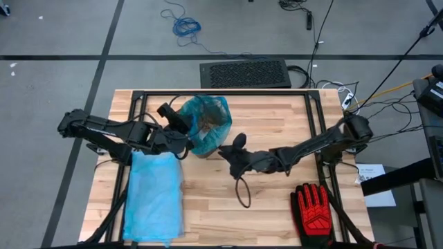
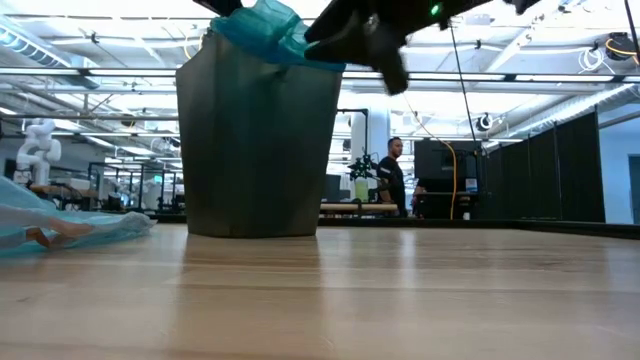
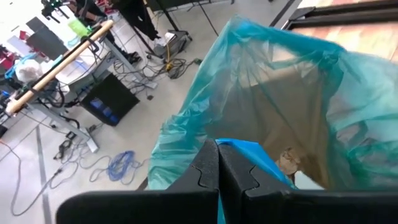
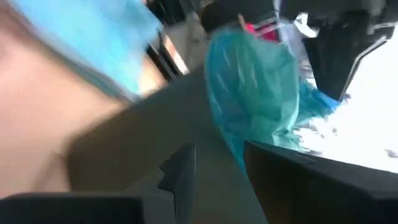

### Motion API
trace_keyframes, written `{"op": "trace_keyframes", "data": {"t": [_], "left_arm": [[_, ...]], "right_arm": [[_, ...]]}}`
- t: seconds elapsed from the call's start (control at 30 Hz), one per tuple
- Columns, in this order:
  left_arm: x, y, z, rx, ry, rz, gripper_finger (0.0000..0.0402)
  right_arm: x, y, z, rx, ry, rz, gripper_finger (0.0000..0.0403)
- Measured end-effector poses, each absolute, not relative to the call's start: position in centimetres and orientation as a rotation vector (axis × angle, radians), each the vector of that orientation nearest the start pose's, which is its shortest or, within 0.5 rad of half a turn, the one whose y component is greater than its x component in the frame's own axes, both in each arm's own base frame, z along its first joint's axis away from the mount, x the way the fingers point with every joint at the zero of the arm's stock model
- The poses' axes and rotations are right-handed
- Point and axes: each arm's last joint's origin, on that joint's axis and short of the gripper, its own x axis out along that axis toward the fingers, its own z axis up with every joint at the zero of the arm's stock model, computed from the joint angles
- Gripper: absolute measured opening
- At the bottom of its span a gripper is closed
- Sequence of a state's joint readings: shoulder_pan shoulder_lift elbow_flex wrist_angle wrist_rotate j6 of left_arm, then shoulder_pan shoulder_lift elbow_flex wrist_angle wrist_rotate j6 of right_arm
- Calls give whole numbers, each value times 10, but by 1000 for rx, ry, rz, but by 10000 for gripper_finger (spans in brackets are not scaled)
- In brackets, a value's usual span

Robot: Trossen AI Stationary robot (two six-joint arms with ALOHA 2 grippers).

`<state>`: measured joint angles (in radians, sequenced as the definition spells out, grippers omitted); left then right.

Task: Place trash/remove bag and relplace
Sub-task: Remove the blue trash bag from the black trash bin

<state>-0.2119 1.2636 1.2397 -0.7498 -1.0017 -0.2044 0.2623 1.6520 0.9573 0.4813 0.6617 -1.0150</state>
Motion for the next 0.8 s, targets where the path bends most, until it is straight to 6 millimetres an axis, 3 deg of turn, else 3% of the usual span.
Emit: {"op": "trace_keyframes", "data": {"t": [0.27,0.47,0.57,0.7,0.8], "left_arm": [[248,-28,353,245,540,803,0],[248,-29,353,240,548,780,0],[248,-29,353,241,549,778,0],[248,-29,353,243,550,778,0],[248,-29,352,267,560,770,0]], "right_arm": [[369,62,220,-1256,380,-437,128],[377,44,217,-1250,414,-483,125],[381,40,225,-1219,396,-504,96],[388,41,240,-1226,386,-517,16],[393,43,252,-1221,389,-511,8]]}}
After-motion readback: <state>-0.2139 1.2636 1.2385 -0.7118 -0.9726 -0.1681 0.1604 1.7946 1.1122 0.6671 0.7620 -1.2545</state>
